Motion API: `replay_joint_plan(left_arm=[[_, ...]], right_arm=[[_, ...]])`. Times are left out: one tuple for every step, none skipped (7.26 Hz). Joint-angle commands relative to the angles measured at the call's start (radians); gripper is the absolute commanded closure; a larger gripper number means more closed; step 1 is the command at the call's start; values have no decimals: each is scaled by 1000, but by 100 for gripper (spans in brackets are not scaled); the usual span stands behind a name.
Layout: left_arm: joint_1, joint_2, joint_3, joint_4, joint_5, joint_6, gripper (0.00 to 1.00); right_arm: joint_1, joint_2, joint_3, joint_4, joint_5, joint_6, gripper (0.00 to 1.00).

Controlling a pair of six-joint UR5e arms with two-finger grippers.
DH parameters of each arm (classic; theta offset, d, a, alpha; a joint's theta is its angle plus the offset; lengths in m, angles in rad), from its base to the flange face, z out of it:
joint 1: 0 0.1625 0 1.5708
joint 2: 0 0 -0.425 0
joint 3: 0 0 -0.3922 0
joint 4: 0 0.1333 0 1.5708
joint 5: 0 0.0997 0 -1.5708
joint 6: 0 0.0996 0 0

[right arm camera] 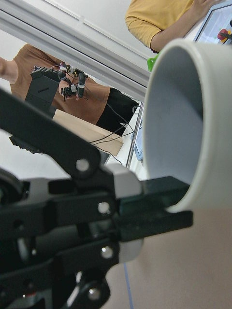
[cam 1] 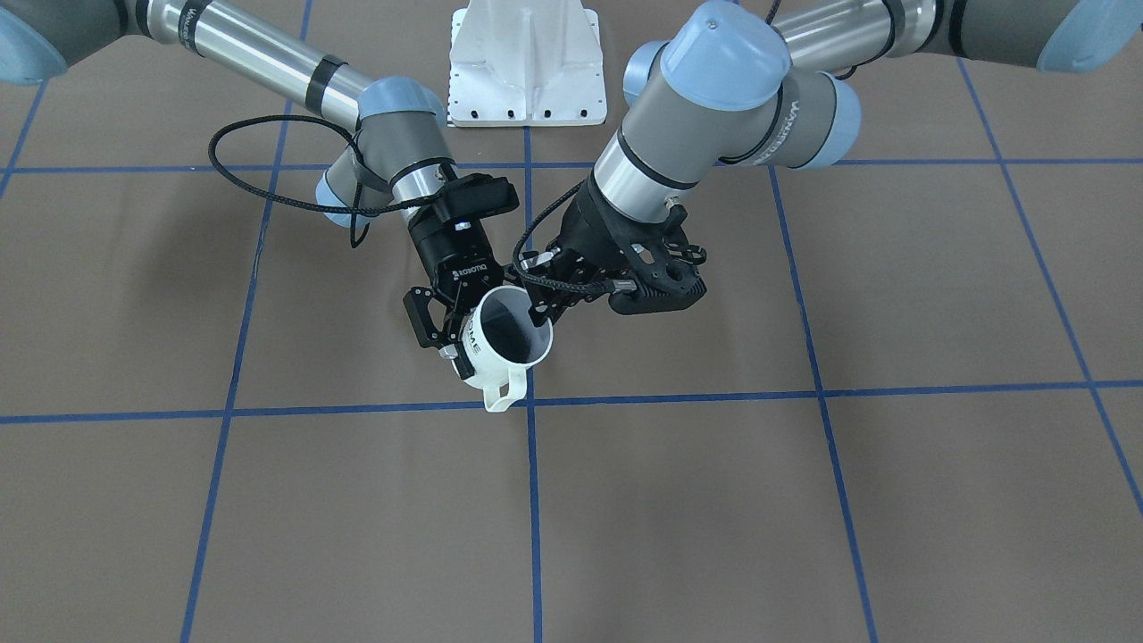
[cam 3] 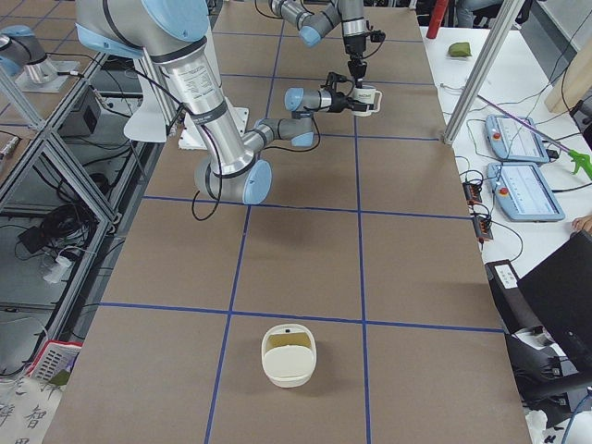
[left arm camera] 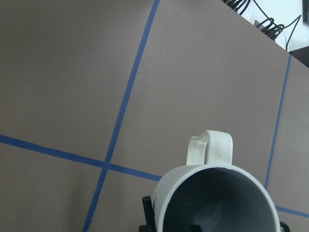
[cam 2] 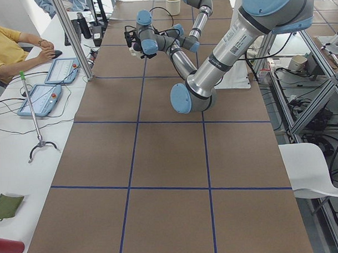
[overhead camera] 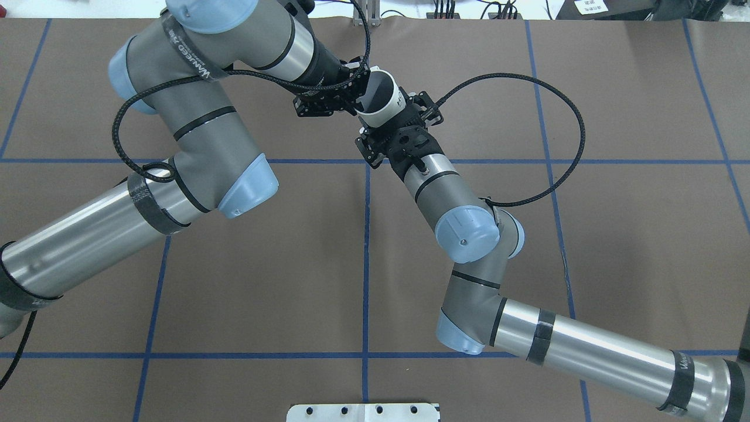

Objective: Left arm hands cup to right arm to dump lemon

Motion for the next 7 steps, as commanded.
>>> replay_joint_plan(left_arm=[[0,-1,0,-1,0,1,100],[0,1,1,-1,0,1,100],[0,1,1,-1,0,1,100],[0,1,1,-1,2,2,100],[0,1,1,-1,0,2,100],[0,1,1,1,0,2,100],[0,1,1,1,0,2,100]], right_arm=[[-6,-3,5,1,0,0,31],[-12,-4,9,3,-5,0,0],[-23,-6,11,4,-28,1,0],[-26,-6,12,6,-31,1,0],[-26,-10,12,22,-31,1,0],[-26,-20,14,45,-31,1,0],[-27,-26,21,61,-31,0,0]])
